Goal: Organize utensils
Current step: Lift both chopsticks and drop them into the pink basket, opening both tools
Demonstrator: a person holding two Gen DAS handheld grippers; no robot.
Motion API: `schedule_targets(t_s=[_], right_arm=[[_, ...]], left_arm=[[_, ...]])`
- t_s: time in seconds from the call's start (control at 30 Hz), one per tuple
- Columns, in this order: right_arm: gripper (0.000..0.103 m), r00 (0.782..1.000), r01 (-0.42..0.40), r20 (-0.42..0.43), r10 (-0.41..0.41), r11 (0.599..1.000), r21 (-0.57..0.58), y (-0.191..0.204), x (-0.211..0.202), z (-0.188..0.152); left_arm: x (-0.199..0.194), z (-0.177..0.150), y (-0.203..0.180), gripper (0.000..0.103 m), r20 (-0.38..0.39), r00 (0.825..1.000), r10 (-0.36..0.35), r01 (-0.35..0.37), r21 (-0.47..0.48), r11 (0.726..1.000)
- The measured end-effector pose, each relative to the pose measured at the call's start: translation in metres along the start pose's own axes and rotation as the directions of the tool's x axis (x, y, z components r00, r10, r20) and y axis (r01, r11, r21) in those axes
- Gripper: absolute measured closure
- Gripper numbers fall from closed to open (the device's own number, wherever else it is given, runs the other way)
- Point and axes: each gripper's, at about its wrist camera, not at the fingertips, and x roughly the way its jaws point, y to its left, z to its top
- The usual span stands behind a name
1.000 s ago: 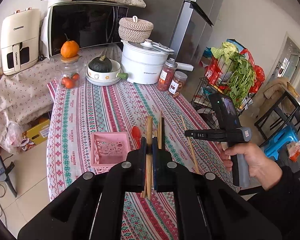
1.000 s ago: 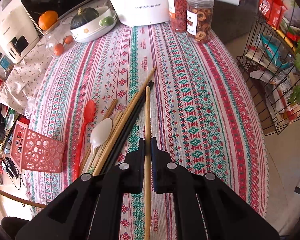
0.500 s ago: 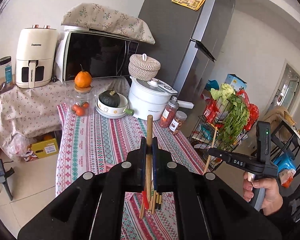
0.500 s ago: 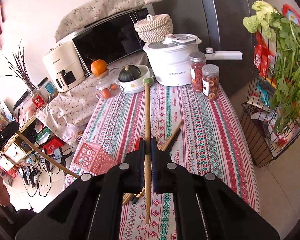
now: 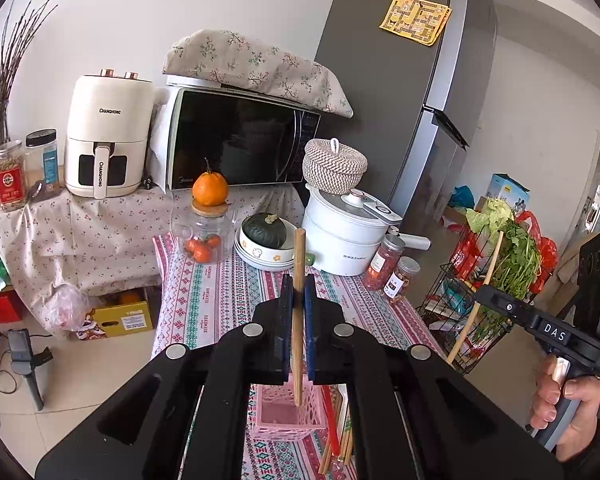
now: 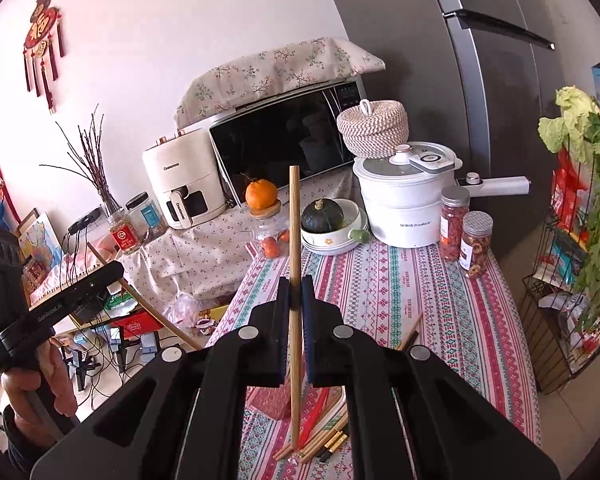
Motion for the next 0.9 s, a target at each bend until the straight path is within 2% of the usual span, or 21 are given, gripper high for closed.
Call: schedule_targets(t_s=[0.13,0.4,0.63,0.9], right_arm=[[0.097,0.997,-0.048,0.056,0.047,0.999,0.010,0.011,0.016,0.005],[0.097,0.988,-0.113,0.108,0.114,0.994,-0.014,0.038,0.057,0.003],[0.097,0.996,-0.091,0.018,0.092,0.996,-0.024,0.047,0.103,-0.013],[0.097,0.996,-0.047,-0.073,0.044,0.998,-0.039,0.046,0.134,-0.034]], left_arm=[[0.020,-0.003,-0.002,0.099,-0.045,0.998,0.037,-0.035,0.049,0.998],[0.065,-0.016,0.021,0.099,-0.183,0.982,0.047,-0.049,-0.002,0.999],[0.083,-0.021,0.031,0.099,-0.242,0.970,0.039,-0.045,-0.018,0.999],[0.090,-0.024,0.034,0.098,-0.251,0.967,0.037,-0.044,-0.021,0.999]])
